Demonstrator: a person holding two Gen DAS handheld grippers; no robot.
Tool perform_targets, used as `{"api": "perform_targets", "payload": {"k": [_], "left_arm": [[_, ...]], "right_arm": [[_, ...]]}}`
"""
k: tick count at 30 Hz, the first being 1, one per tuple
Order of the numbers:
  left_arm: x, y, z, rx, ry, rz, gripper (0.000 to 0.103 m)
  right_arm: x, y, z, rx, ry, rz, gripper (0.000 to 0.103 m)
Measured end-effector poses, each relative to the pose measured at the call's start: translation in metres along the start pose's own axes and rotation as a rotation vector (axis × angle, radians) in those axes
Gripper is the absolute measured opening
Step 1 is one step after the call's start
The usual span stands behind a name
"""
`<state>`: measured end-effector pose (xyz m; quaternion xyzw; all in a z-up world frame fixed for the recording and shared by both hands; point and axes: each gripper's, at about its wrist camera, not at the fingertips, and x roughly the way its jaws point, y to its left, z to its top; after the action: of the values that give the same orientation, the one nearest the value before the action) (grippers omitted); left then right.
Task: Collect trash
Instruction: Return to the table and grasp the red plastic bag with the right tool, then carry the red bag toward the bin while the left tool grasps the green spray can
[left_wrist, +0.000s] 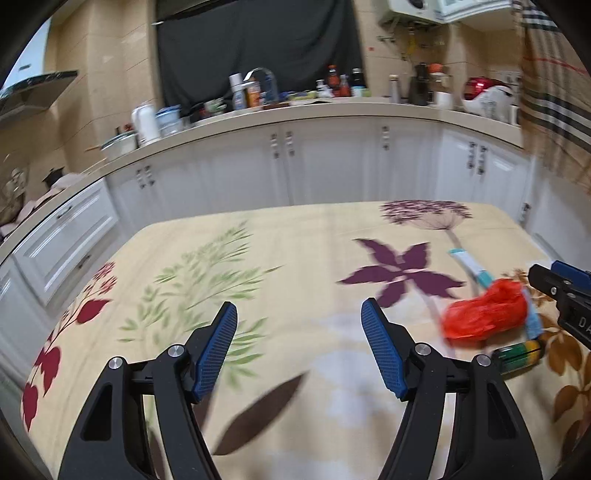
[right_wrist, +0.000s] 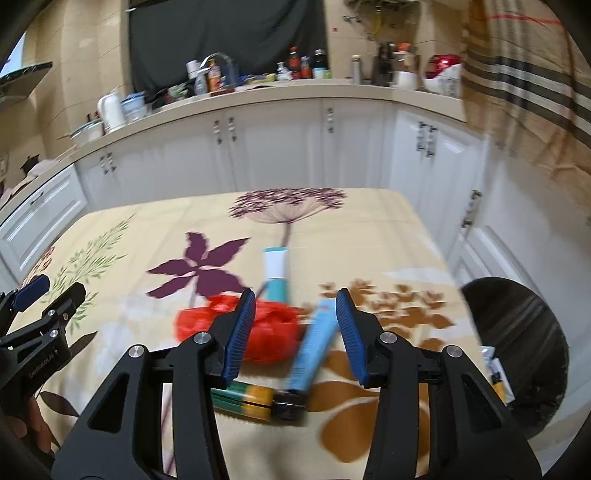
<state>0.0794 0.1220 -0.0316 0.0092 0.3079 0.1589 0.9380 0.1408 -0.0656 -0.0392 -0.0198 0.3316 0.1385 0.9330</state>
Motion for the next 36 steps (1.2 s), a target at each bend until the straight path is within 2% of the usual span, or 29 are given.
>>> {"api": "perform_targets", "payload": {"k": [4,9,11,18,19,20,29,36], "left_arm": [[0.002,0.025,-0.006,-0.038,0.014,0.029,0.068],[0.004,0.038,-0.009,-0.064,0.023,0.034,0.069],[0.004,0.039,-0.010,-0.064,0.024,0.028,0.069],[0.007,0.033,-0.013,-0.057,0.032,0.001,0.069],[0.006,0.032,-0.013,-0.055,0.034,-0.004,0.069],[0.006,0.030,-0.013,-0.053,0.033,-0.006,0.069],[0.002,0.010,-0.011,-0.028,0.028,-0.048,0.069],[-0.004,-0.029,-0.010,0.020,0.033,-0.133,0.069]], "right_arm": [[0.010,0.021,0.000,-0.030,0.022,0.025,0.057],[0.026,0.035,-0.002,-0.063,0.071,0.021,0.059],[0.029,0.036,-0.003,-0.072,0.076,0.005,0.047],[0.024,0.038,-0.004,-0.088,0.055,-0.003,0.033],[0.022,0.037,-0.004,-0.082,0.047,0.003,0.019],[0.021,0.037,-0.003,-0.081,0.043,0.008,0.016],[-0.005,0.020,0.005,-0.051,-0.021,0.007,0.016],[-0.024,-0.022,-0.003,0.003,-0.040,-0.066,0.016]]}}
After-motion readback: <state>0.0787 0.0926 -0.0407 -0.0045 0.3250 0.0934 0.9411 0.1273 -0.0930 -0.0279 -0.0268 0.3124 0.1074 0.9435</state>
